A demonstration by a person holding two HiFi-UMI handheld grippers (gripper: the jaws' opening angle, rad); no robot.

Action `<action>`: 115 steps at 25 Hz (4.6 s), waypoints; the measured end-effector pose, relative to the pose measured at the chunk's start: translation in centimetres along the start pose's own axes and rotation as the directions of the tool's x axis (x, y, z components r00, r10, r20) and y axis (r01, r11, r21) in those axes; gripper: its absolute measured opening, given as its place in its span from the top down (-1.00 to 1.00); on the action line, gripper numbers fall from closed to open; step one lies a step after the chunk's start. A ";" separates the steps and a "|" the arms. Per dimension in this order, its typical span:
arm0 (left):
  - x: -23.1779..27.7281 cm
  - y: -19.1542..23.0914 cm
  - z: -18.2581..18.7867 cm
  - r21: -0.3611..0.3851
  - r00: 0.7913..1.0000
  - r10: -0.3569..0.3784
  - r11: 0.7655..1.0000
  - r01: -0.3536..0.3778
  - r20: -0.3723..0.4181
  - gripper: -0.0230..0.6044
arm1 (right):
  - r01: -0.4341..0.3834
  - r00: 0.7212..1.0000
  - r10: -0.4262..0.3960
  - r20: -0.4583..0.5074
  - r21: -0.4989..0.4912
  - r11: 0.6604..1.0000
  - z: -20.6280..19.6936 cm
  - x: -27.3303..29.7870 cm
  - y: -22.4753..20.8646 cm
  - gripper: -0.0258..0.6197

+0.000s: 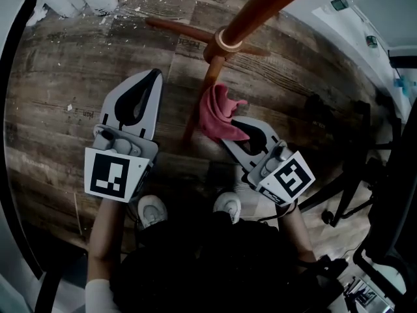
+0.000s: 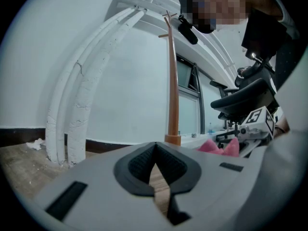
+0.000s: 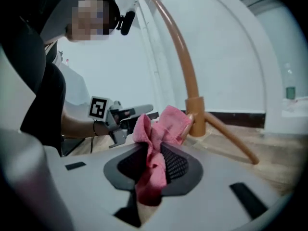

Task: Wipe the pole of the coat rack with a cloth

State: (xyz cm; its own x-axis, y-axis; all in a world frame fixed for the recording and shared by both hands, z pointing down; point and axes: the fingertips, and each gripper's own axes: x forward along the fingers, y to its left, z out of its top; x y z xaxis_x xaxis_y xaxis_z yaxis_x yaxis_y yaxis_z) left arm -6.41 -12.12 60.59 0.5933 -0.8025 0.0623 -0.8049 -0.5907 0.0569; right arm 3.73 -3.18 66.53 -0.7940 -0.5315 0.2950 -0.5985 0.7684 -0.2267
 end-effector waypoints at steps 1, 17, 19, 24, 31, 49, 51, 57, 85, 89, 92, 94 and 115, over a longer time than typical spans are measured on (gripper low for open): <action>0.0 0.0 0.0 0.001 1.000 -0.001 1.000 0.001 0.000 0.89 | 0.039 0.999 -0.039 0.019 -0.013 0.999 0.9 -0.7 -1.2 0.64; 0.5 -1.6 -0.6 0.010 0.999 -0.045 0.999 0.045 -0.024 0.89 | 0.258 0.957 -0.250 0.148 -0.043 0.965 6.7 -0.5 -11.6 0.64; 0.5 -1.7 -0.7 0.014 0.998 -0.046 0.999 0.047 -0.029 0.89 | 0.265 0.958 -0.257 0.129 -0.046 0.963 6.1 -0.1 -12.2 0.64; 0.5 -1.9 -0.9 0.015 0.998 -0.048 0.999 0.048 -0.035 0.89 | 0.292 0.954 -0.289 0.085 -0.030 0.956 4.5 0.1 -13.7 0.64; 0.6 -2.1 -1.2 0.015 0.997 -0.059 0.998 0.059 -0.046 0.89 | 0.342 0.940 -0.342 0.013 -0.014 0.940 1.9 -0.5 -16.4 0.64; 0.6 -2.3 -1.9 0.014 0.996 -0.063 0.998 0.064 -0.063 0.89 | 0.473 0.881 -0.464 -0.095 0.100 0.876 -3.2 -2.5 -22.4 0.64; 0.6 -2.2 -2.0 0.012 0.996 -0.060 0.998 0.061 -0.064 0.89 | 0.486 0.874 -0.477 -0.096 0.127 0.865 -3.5 -2.8 -23.0 0.64; 0.8 -2.1 -2.2 0.013 0.996 -0.062 0.998 0.063 -0.070 0.89 | 0.533 0.846 -0.521 -0.113 0.186 0.825 -4.2 -3.6 -24.5 0.64; -3.2 -2.0 14.4 -0.012 0.992 0.075 0.997 -0.076 -0.101 0.89 | 0.511 0.852 -0.519 -0.065 0.319 0.798 14.8 -7.4 -12.6 0.64; -4.7 -2.9 19.5 -0.036 0.989 0.091 0.995 -0.096 -0.115 0.89 | 0.496 0.862 -0.499 -0.083 0.337 0.801 19.3 -8.9 -9.5 0.64; -5.5 -3.8 23.9 -0.043 0.989 0.092 0.994 -0.098 -0.118 0.89 | 0.486 0.868 -0.488 -0.087 0.343 0.804 23.3 -10.1 -7.3 0.64; -5.8 -4.6 26.8 -0.043 0.990 0.085 0.995 -0.090 -0.114 0.89 | 0.480 0.872 -0.483 -0.082 0.343 0.807 25.9 -10.9 -5.9 0.64; -5.6 -7.5 53.6 -0.117 0.987 0.158 0.981 -0.155 0.010 0.89 | 0.447 0.880 -0.476 0.017 0.316 0.837 49.9 -21.1 2.2 0.64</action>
State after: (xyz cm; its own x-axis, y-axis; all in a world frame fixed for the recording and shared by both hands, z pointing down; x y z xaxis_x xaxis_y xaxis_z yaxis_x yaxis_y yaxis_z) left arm -4.18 -7.70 6.41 0.4588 -0.8864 0.0607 -0.8808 -0.4447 0.1627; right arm 13.83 -8.07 13.54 -0.4155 -0.8388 0.3519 -0.8892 0.2932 -0.3511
